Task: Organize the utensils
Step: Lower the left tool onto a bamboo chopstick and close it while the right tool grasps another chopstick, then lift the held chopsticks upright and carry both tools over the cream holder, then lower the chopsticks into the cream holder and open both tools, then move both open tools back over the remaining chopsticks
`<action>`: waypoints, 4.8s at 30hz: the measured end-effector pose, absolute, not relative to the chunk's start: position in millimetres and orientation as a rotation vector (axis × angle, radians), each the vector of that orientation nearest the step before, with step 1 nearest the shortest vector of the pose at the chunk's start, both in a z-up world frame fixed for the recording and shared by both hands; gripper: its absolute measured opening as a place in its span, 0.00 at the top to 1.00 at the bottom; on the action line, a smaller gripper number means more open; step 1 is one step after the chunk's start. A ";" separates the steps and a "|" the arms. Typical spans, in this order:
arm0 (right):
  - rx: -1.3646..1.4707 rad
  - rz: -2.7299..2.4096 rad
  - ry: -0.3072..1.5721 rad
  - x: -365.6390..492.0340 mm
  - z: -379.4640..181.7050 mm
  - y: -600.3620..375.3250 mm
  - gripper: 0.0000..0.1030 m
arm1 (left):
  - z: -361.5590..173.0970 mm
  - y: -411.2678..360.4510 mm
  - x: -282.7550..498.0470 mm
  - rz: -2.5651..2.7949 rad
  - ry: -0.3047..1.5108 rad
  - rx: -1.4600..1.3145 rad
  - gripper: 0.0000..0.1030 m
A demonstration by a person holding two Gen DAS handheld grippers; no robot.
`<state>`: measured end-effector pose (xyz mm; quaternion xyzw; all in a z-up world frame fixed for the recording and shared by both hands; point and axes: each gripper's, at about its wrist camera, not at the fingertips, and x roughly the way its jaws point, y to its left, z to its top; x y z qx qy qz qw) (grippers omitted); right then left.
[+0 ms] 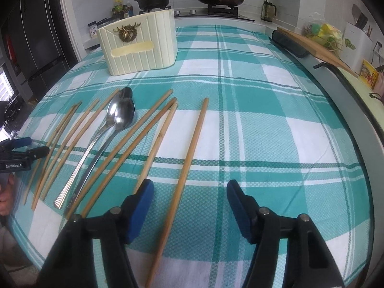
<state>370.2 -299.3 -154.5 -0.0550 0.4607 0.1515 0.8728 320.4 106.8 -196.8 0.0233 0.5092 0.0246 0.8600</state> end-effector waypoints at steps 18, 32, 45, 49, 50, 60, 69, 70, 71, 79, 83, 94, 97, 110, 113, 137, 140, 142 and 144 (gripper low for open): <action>-0.214 0.339 1.025 484.7 -159.4 -258.8 0.89 | -186.9 97.7 396.8 -0.044 1.158 0.010 0.76; -0.054 0.395 0.897 454.3 -93.7 -281.9 0.94 | -110.3 115.7 345.4 -0.088 0.943 -0.144 0.95; -0.003 0.472 0.593 387.3 29.0 -299.3 0.94 | 14.9 109.4 294.4 -0.198 0.670 -0.177 0.95; 0.001 0.466 0.514 393.7 52.4 -293.5 0.94 | 51.8 109.4 311.1 -0.205 0.597 -0.203 0.95; 0.005 0.468 0.498 399.2 60.0 -290.8 0.94 | 63.0 109.9 317.4 -0.207 0.574 -0.211 0.95; -0.006 0.497 0.290 478.8 156.7 -236.1 0.94 | 122.7 90.6 420.3 -0.149 0.414 -0.174 0.95; 0.045 0.499 0.520 579.9 108.6 -194.6 0.94 | 39.3 82.1 506.7 -0.120 0.659 -0.205 0.95; 0.049 0.501 0.565 588.9 96.8 -192.6 0.94 | 30.1 81.7 512.3 -0.119 0.685 -0.206 0.95; 0.054 0.495 0.601 596.6 85.4 -191.1 0.94 | 21.7 81.4 516.7 -0.117 0.705 -0.209 0.95; 0.023 0.458 0.732 621.1 26.8 -178.5 0.84 | -4.8 81.1 524.9 -0.100 0.794 -0.240 0.65; 0.027 0.454 0.675 607.5 35.9 -181.3 0.58 | 12.1 92.8 491.1 -0.086 0.731 -0.218 0.33; -0.040 0.487 0.594 485.1 63.1 -248.4 0.51 | -27.9 106.7 323.9 -0.116 0.807 -0.059 0.14; -0.117 0.478 0.606 440.6 40.4 -265.2 0.51 | -62.2 101.9 278.8 -0.101 0.832 -0.045 0.14; -0.043 0.317 0.709 273.9 -107.0 -326.8 0.51 | -143.2 82.8 190.5 -0.020 0.860 -0.247 0.14; -0.079 0.307 0.732 267.6 -119.9 -326.7 0.51 | -140.1 73.2 189.7 -0.008 0.836 -0.187 0.14; -0.091 0.345 0.745 267.5 -128.0 -297.5 0.51 | -153.0 77.1 178.7 0.021 0.838 -0.194 0.14; -0.107 0.346 0.744 267.0 -127.7 -294.3 0.51 | -153.7 78.8 179.0 0.024 0.838 -0.197 0.14; -0.118 0.349 0.743 267.6 -127.8 -292.3 0.51 | -154.7 80.0 179.2 0.027 0.839 -0.200 0.14; -0.122 0.354 0.744 267.2 -128.0 -290.9 0.51 | -156.1 81.6 179.4 0.029 0.841 -0.205 0.14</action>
